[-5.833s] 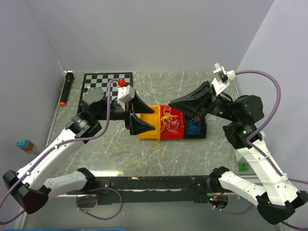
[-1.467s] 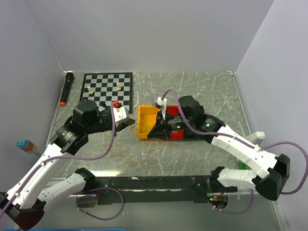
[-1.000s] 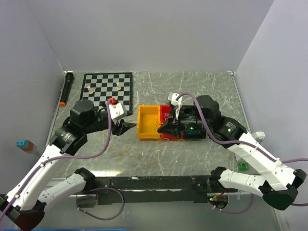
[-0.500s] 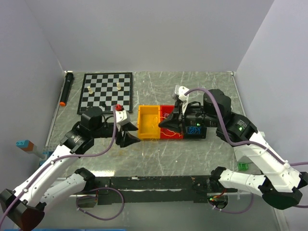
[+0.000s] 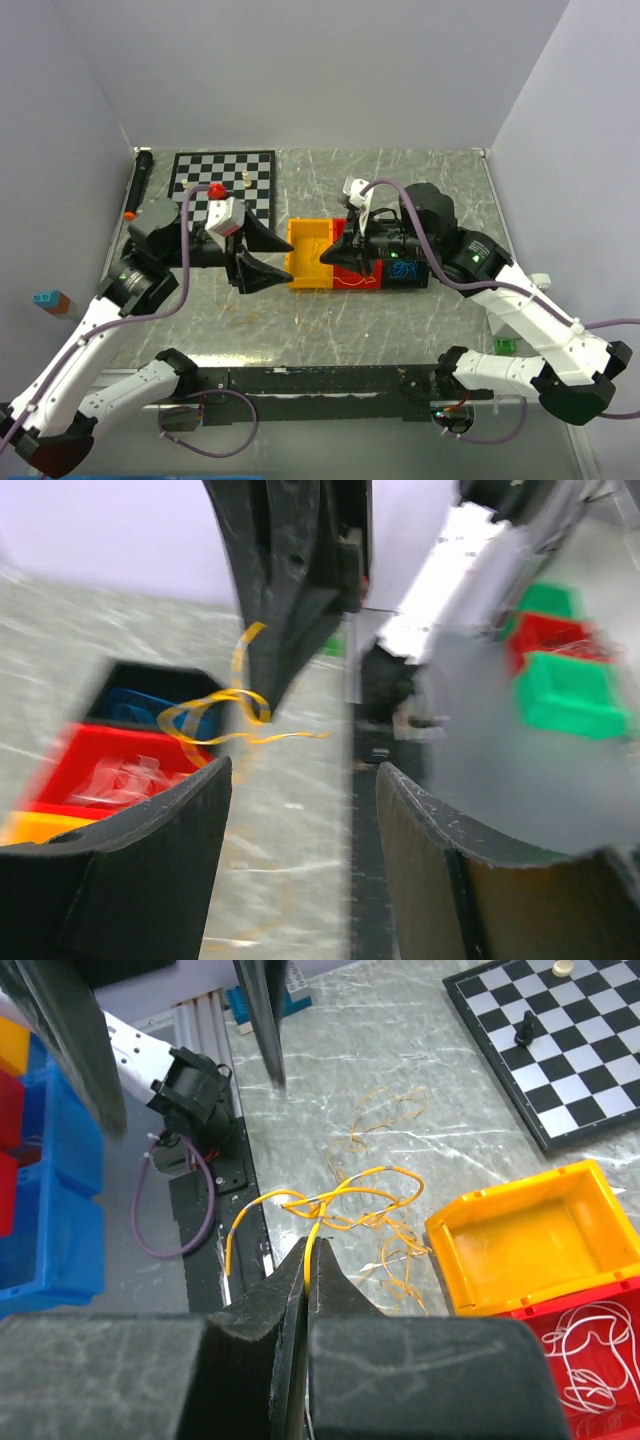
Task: Untangle the cables
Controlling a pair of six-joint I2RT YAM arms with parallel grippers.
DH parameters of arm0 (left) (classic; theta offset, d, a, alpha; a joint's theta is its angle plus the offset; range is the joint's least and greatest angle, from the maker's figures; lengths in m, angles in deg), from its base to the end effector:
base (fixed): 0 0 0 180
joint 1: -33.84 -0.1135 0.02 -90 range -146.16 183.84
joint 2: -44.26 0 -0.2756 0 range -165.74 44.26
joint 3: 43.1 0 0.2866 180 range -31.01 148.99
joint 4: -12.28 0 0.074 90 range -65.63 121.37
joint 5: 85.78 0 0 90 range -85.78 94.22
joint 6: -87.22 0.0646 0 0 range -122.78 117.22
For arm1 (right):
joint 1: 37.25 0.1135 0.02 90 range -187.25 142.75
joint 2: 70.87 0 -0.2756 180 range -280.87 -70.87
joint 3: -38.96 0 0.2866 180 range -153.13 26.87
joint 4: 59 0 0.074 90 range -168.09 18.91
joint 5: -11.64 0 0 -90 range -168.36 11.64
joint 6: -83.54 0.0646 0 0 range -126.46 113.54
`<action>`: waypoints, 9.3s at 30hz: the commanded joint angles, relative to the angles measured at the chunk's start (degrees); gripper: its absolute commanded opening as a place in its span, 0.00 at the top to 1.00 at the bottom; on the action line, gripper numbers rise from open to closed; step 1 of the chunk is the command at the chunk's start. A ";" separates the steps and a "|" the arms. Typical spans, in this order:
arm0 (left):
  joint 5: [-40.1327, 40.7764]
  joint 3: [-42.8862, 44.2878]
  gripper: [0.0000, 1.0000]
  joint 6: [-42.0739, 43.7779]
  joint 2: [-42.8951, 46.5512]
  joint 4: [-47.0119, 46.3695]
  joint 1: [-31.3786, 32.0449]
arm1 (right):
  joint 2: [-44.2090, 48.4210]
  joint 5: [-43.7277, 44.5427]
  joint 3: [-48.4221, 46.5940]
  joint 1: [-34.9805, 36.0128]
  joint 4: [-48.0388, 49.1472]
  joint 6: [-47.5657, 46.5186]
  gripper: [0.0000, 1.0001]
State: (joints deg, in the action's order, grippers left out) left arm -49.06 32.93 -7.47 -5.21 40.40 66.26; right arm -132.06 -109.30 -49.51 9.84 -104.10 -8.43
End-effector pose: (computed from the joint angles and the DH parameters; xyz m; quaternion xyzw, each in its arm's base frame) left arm 0.1494 -0.1562 0.4481 0.4571 0.5470 -0.5030 0.4887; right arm 0.1562 0.2168 0.4467 -0.4663 0.6433 0.4169 0.4416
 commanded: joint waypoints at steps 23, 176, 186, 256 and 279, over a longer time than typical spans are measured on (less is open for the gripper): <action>1.68 -9.89 0.42 -32.93 -3.79 -22.45 -1.31 | -0.69 14.24 1.67 7.84 12.01 0.57 1.00; -13.53 -3.66 0.70 9.32 -11.52 -17.37 4.22 | 1.34 -16.70 -3.69 -10.26 28.00 21.31 1.00; -10.71 -2.24 0.99 16.11 -12.84 -11.29 5.54 | 1.42 -15.38 -3.69 -10.18 26.69 20.53 1.00; 3.17 -20.81 0.99 2.57 -10.83 -28.53 11.62 | 3.45 4.21 -16.16 -6.92 23.45 12.27 1.00; 17.42 -5.58 0.99 16.02 -16.53 -25.87 3.61 | -2.71 10.90 -6.68 -9.12 22.99 8.83 1.00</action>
State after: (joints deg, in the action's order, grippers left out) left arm -33.17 28.25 6.23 -20.18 18.30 69.98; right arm -133.87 -98.94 -58.51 2.04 -83.80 -0.17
